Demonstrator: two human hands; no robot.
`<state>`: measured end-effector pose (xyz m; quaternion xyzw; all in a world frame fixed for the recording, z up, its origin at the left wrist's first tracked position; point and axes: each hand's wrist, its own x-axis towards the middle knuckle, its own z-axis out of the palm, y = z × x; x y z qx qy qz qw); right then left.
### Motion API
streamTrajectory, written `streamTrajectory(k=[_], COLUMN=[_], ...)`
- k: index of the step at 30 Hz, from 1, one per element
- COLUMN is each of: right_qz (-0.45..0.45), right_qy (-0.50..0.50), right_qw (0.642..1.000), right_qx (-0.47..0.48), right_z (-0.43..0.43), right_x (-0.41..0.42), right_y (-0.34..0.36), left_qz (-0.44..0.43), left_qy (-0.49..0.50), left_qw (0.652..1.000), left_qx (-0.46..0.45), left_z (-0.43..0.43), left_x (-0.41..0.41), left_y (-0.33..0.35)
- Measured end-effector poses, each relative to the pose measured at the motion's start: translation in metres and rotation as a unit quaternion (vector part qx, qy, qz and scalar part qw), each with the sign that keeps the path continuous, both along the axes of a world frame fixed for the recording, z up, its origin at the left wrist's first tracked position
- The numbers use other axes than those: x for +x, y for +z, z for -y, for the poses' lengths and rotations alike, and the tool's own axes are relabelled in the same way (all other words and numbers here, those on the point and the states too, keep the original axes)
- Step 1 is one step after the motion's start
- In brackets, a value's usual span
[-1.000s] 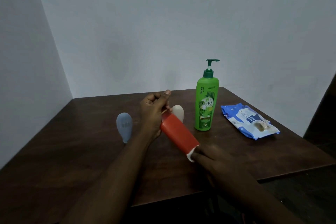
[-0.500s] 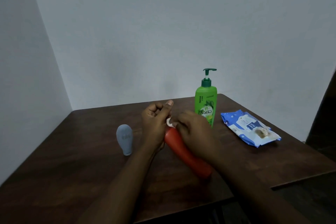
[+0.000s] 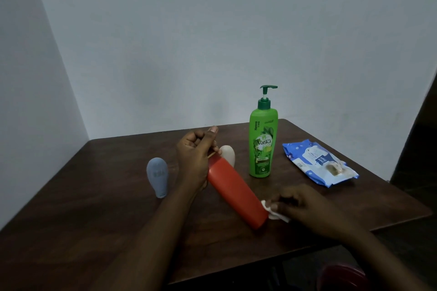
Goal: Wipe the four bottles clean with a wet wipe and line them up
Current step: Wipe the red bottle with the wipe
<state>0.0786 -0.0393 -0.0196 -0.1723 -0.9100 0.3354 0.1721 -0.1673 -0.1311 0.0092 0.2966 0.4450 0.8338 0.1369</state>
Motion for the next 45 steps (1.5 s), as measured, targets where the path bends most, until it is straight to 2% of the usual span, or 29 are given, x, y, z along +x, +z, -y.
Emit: streamTrajectory(k=[2, 3, 7, 10, 13, 15, 18, 21, 23, 24, 25, 26, 28, 31, 34, 38, 42, 45], right_qz=[0.030, 0.015, -0.125, -0.180, -0.185, -0.174, -0.172, -0.186, -0.209, -0.239, -0.270, -0.296, -0.331, -0.374, -0.378, -0.348, -0.372, -0.339], right_qy=[-0.001, -0.008, -0.058, -0.064, -0.005, 0.036, 0.039, -0.061, -0.153, -0.184, -0.208, -0.225, -0.229, -0.232, -0.233, -0.222, -0.257, -0.214], right_qw=[0.998, 0.997, 0.987, 0.967, 0.946, 0.920, 0.913, 0.955, 0.966, 0.942, 0.900, 0.855, 0.787, 0.724, 0.696, 0.724, 0.725, 0.731], right_qx=[0.056, 0.070, 0.086, 0.169, 0.266, 0.350, 0.369, 0.224, -0.004, -0.148, -0.272, -0.363, -0.467, -0.531, -0.564, -0.553, -0.519, -0.552], right_z=[0.000, 0.001, 0.016, 0.032, 0.047, 0.053, 0.050, 0.047, 0.051, 0.052, 0.053, 0.056, 0.062, 0.070, 0.076, 0.075, 0.062, 0.068], right_x=[0.010, 0.011, -0.007, -0.020, -0.020, -0.018, -0.017, -0.019, -0.022, -0.024, -0.026, -0.028, -0.037, -0.047, -0.052, -0.052, -0.050, -0.047], right_y=[0.002, 0.003, -0.008, -0.027, -0.034, -0.034, -0.035, -0.039, -0.034, -0.029, -0.025, -0.021, -0.015, -0.013, -0.020, -0.021, -0.015, -0.017], left_qz=[0.000, 0.000, -0.001, 0.023, 0.064, 0.067, 0.059, 0.053, 0.060, 0.071, 0.086, 0.103, 0.122, 0.125, 0.116, 0.116, 0.113, 0.108], left_qy=[-0.006, -0.009, -0.010, -0.029, -0.081, -0.109, -0.108, -0.062, -0.046, -0.046, -0.049, -0.050, -0.043, -0.013, 0.030, 0.032, 0.027, 0.048], left_qw=[1.000, 1.000, 1.000, 0.999, 0.994, 0.991, 0.992, 0.995, 0.995, 0.993, 0.991, 0.989, 0.985, 0.985, 0.985, 0.984, 0.987, 0.985], left_qx=[-0.002, 0.000, 0.006, 0.016, 0.035, 0.033, 0.026, 0.048, 0.068, 0.078, 0.089, 0.098, 0.112, 0.116, 0.125, 0.130, 0.115, 0.123], left_z=[0.000, 0.000, -0.002, 0.002, 0.005, 0.004, 0.007, 0.016, 0.023, 0.025, 0.028, 0.029, 0.029, 0.025, 0.025, 0.027, 0.024, 0.026], left_x=[0.001, 0.002, 0.007, 0.007, 0.002, 0.000, 0.004, 0.002, -0.004, -0.008, -0.011, -0.013, -0.014, -0.006, -0.005, -0.008, -0.001, -0.005], left_y=[0.001, 0.001, 0.001, 0.001, 0.008, 0.010, 0.013, 0.020, 0.025, 0.027, 0.029, 0.030, 0.030, 0.028, 0.028, 0.033, 0.029, 0.030])
